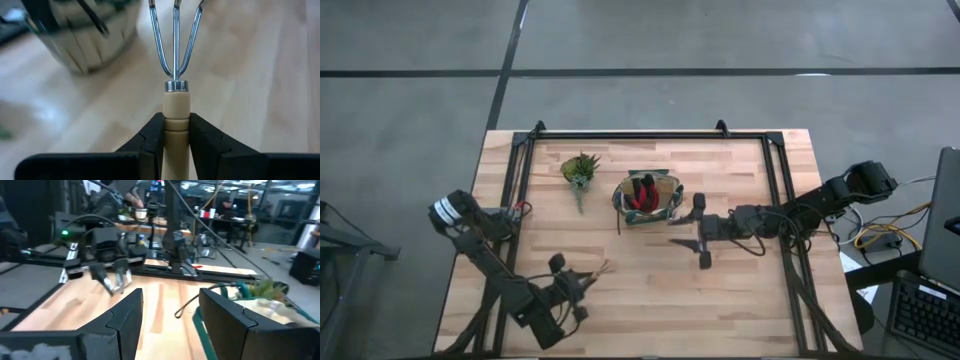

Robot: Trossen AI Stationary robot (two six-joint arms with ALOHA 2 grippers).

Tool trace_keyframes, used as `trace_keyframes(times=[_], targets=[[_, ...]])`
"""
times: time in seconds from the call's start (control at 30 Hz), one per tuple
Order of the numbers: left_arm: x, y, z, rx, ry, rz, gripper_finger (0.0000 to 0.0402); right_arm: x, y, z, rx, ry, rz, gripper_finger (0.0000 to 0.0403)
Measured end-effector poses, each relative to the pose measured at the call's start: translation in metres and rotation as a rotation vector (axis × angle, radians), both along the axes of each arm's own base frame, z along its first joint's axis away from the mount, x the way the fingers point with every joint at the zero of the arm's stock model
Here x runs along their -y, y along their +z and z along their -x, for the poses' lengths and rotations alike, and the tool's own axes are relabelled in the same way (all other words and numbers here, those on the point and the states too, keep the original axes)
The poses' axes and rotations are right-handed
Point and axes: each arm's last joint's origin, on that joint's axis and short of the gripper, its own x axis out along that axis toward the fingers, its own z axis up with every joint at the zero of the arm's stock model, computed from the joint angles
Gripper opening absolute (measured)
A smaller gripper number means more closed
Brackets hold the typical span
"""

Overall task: Pick & Place Garden tools in Gardening bag
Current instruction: Put the brown hand rake into the white gardening bag

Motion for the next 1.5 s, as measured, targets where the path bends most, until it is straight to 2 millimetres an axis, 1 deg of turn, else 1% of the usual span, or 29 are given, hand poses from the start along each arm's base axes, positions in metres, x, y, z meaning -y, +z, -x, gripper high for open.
trace_keyframes(times=[0.07, 0.17, 0.23, 0.37, 0.53, 0.63, 0.77, 0.83, 0.97, 1.13, 1.2, 1.33, 1.5], targets=[[-0.003, 0.002, -0.006, 0.056, 0.031, -0.029, 0.0073, -0.003, 0.000, 0.001, -0.004, 0.019, 0.005, 0.0189], [-0.009, 0.006, -0.013, 0.134, 0.081, -0.064, 0.0073, -0.013, 0.000, 0.003, -0.002, 0.059, 0.059, 0.0187], [-0.012, 0.007, -0.018, 0.171, 0.110, -0.073, 0.0073, -0.019, 0.003, 0.002, -0.014, 0.083, 0.085, 0.0185], [-0.016, 0.011, -0.029, 0.218, 0.140, -0.095, 0.0073, -0.031, 0.010, -0.005, -0.073, 0.101, 0.057, 0.0178], [-0.012, 0.024, -0.045, 0.284, 0.147, -0.140, 0.0073, -0.043, 0.008, -0.021, -0.130, 0.102, -0.023, 0.0179], [-0.009, 0.036, -0.056, 0.289, 0.127, -0.177, 0.0073, -0.048, 0.004, -0.034, -0.150, 0.096, -0.059, 0.0192], [-0.007, 0.050, -0.067, 0.320, 0.141, -0.223, 0.0073, -0.055, 0.003, -0.054, -0.136, 0.088, -0.101, 0.0210], [-0.008, 0.053, -0.070, 0.308, 0.147, -0.268, 0.0073, -0.058, 0.002, -0.064, -0.136, 0.072, -0.120, 0.0215], [-0.012, 0.055, -0.074, 0.300, 0.154, -0.287, 0.0073, -0.062, -0.001, -0.083, -0.132, -0.002, -0.108, 0.0221], [-0.014, 0.055, -0.075, 0.292, 0.172, -0.321, 0.0073, -0.065, 0.003, -0.101, -0.106, -0.026, -0.110, 0.0219], [-0.014, 0.056, -0.075, 0.286, 0.174, -0.336, 0.0073, -0.065, 0.003, -0.106, -0.106, -0.032, -0.102, 0.0219], [-0.014, 0.057, -0.075, 0.281, 0.183, -0.360, 0.0073, -0.062, 0.010, -0.113, -0.069, -0.042, -0.120, 0.0218], [-0.015, 0.057, -0.075, 0.264, 0.196, -0.400, 0.0073, -0.058, 0.013, -0.116, -0.059, -0.053, -0.159, 0.0209]])
